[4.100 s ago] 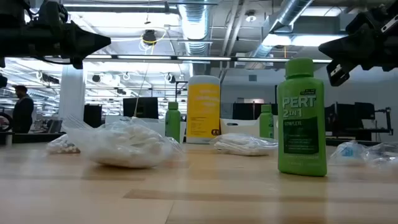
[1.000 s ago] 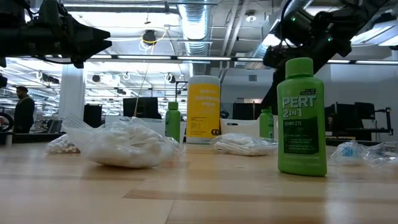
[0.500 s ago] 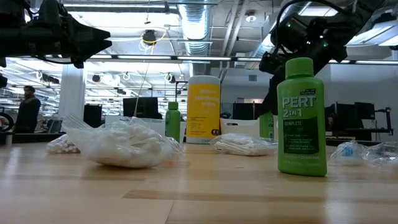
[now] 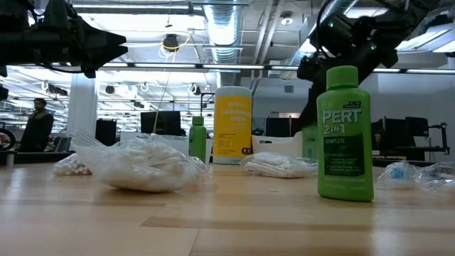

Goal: Pick & Place Travel size toiletries
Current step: Put the top right shampoo into the yellow bin

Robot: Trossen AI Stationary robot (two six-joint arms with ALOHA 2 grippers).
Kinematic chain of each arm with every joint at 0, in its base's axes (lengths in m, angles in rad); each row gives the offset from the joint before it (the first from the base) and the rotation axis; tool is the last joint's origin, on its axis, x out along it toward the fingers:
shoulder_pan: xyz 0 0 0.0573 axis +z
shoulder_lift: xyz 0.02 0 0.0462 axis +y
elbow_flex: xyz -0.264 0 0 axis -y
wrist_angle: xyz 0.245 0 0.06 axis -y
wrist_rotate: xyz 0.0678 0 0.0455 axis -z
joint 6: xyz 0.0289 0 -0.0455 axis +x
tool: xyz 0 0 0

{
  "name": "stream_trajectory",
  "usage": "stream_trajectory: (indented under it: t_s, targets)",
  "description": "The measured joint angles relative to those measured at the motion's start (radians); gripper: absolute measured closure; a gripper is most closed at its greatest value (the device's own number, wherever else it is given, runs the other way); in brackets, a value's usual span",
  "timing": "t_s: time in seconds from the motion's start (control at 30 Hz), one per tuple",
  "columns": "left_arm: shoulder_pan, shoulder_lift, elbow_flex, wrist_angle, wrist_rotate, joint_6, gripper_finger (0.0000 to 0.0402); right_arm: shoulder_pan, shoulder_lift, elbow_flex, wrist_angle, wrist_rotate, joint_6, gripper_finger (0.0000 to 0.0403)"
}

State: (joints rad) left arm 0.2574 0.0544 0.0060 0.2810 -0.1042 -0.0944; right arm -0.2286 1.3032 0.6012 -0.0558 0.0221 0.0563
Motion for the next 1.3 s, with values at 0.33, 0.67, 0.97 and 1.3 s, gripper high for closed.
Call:
stream_trajectory:
  t_s: [0.33, 0.67, 0.97, 1.3]
  targets:
    - [0.0, 0.0, 0.0, 0.002, 0.001, 0.0, 0.0247, 0.185, -0.277, 0.122, -0.247, -0.003, 0.212, 0.0331]
    - [0.0, 0.0, 0.0, 0.006, 0.001, 0.0, 0.0247, 0.889, -0.458, 0.123, -0.418, 0.458, 0.815, 0.0331]
    - [0.0, 0.0, 0.0, 0.008, 0.0, 0.0, 0.0247, 1.271, -0.24, 0.124, -0.441, 0.704, 1.285, 0.0331]
    - [0.0, 0.0, 0.0, 0.013, 0.001, 0.0, 0.0247, 1.328, 0.064, 0.458, -0.839, 0.701, 1.369, 0.0331]
